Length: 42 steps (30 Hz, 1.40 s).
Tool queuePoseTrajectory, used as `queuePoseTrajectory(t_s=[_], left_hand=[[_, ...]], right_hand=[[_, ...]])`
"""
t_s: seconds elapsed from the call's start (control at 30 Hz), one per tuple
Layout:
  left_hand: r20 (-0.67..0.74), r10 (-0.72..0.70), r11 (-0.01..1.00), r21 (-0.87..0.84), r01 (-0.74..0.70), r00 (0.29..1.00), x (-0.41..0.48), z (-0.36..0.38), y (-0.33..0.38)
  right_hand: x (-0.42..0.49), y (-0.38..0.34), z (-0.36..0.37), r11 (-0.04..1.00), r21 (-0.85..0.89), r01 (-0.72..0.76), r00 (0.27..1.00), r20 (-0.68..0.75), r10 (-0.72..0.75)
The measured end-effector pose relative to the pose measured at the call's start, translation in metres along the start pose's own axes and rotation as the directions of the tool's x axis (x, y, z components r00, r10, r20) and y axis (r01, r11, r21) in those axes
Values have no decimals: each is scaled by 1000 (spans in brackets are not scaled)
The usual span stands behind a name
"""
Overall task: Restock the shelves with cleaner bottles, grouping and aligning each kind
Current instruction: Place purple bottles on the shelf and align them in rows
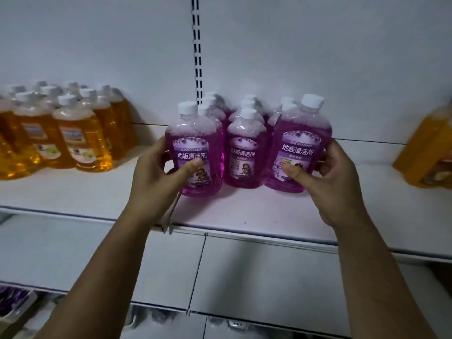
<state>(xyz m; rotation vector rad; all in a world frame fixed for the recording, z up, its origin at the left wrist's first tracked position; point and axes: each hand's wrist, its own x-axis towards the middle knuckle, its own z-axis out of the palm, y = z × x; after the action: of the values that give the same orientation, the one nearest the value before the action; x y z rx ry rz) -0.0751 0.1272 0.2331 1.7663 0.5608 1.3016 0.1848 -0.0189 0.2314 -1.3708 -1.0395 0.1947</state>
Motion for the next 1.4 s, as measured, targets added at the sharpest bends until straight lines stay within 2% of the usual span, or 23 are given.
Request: queuePoseTrajectory(t_s=[0.23, 0.43, 0.67, 1.13, 1.27, 1.4], left_hand=[[40, -33, 999, 8, 33, 999, 3, -2, -25], [92, -43, 999, 28, 41, 995, 7, -3, -26], [132, -104, 988, -102, 118, 986, 1, 2, -21], [88, -89, 992, -76, 96, 992, 0, 4, -26], [115, -112, 990, -71, 121, 987, 1, 2, -31], [185, -145, 989, 23, 143, 972, 3, 3, -32]], right_hand=[[0, 14, 4, 998, -55, -30, 999, -31, 28], [5, 28, 7, 997, -33, -68, 994, -85, 65], [7, 38, 11, 996, -22, -92, 995, -50, 91], [8, 41, 16, 985, -155, -79, 995, -70, 69], [8, 41, 24, 980, -183, -74, 997, -41, 67], [13, 46, 25, 972, -223, -74, 997, -35, 68]])
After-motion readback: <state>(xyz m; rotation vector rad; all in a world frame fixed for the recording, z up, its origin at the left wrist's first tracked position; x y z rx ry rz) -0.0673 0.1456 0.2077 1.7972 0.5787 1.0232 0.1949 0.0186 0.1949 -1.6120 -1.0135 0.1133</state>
